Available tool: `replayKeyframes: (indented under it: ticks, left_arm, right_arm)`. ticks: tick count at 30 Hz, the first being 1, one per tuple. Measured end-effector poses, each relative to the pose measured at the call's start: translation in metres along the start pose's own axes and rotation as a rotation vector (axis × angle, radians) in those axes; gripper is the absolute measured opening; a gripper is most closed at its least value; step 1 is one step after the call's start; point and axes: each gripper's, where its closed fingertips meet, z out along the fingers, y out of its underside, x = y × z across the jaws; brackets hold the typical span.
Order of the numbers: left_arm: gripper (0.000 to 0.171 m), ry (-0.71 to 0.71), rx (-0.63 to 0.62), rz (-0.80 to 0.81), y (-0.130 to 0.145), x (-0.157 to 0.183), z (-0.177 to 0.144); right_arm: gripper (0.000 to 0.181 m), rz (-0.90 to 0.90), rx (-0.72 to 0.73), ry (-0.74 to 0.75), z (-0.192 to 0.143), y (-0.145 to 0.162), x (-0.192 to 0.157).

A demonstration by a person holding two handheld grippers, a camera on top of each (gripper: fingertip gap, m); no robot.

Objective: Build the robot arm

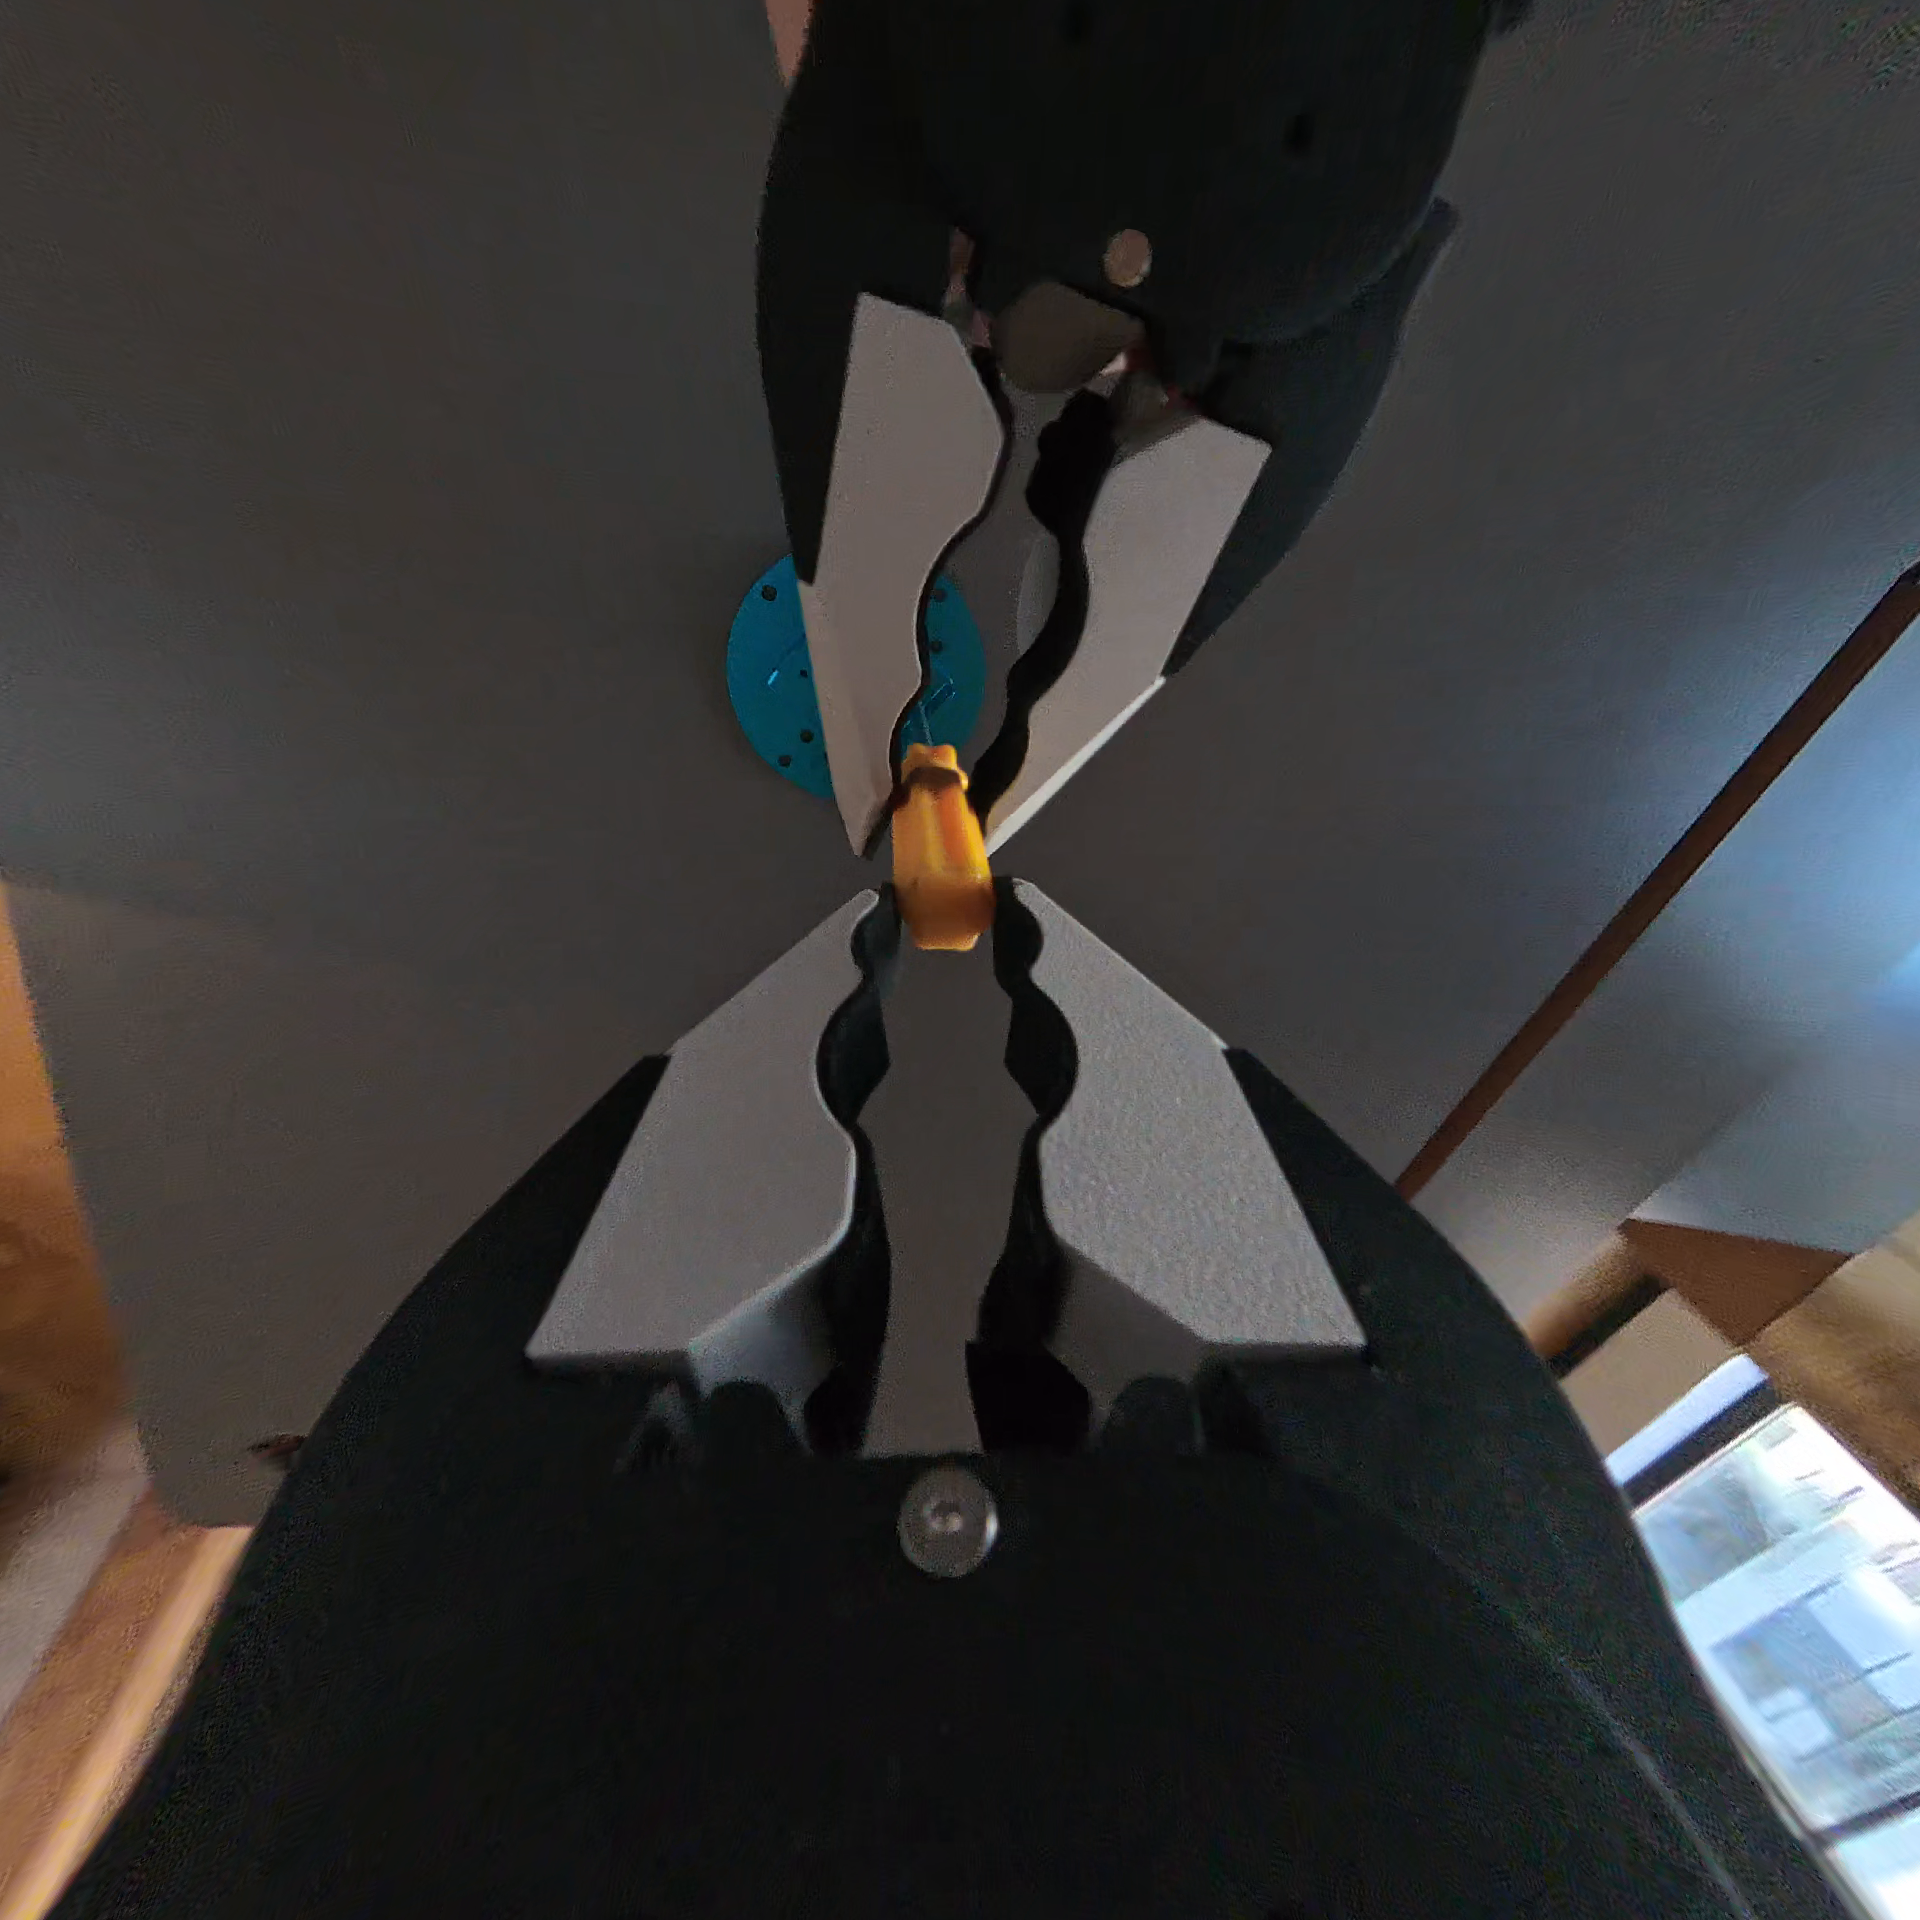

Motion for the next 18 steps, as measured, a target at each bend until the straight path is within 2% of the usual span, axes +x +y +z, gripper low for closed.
replayKeyframes:
  ticks: [2,4,7,9,13,14,16,18]
  left_arm:
    - [0.016,-0.015,-0.009,0.001,0.001,-0.002,0.001]
    - [0.016,-0.028,-0.016,0.006,0.002,-0.003,0.001]
    - [0.016,-0.030,-0.018,0.004,0.002,-0.004,0.002]
    - [0.015,-0.024,-0.017,0.007,0.002,-0.003,0.001]
    - [0.015,-0.019,-0.021,0.014,0.003,-0.002,0.000]
    - [0.015,-0.023,-0.021,0.016,0.003,-0.003,0.000]
    - [0.015,-0.013,-0.019,0.016,0.003,-0.002,0.000]
    - [0.015,-0.013,-0.022,0.022,0.003,-0.001,0.000]
  right_arm:
    - [0.015,0.154,-0.021,-0.010,0.000,0.000,0.002]
    - [0.016,0.466,-0.036,-0.069,0.001,-0.001,0.001]
    - [0.017,0.615,-0.045,-0.073,0.001,-0.001,0.001]
    - [0.016,0.533,-0.041,-0.065,0.001,-0.003,0.000]
    - [0.021,0.045,0.016,0.012,-0.003,-0.008,-0.001]
    - [0.018,-0.063,0.025,0.072,-0.004,-0.008,0.003]
    - [0.018,-0.143,0.050,0.078,-0.004,-0.010,0.001]
    - [0.018,-0.111,0.069,0.058,-0.003,-0.013,0.000]
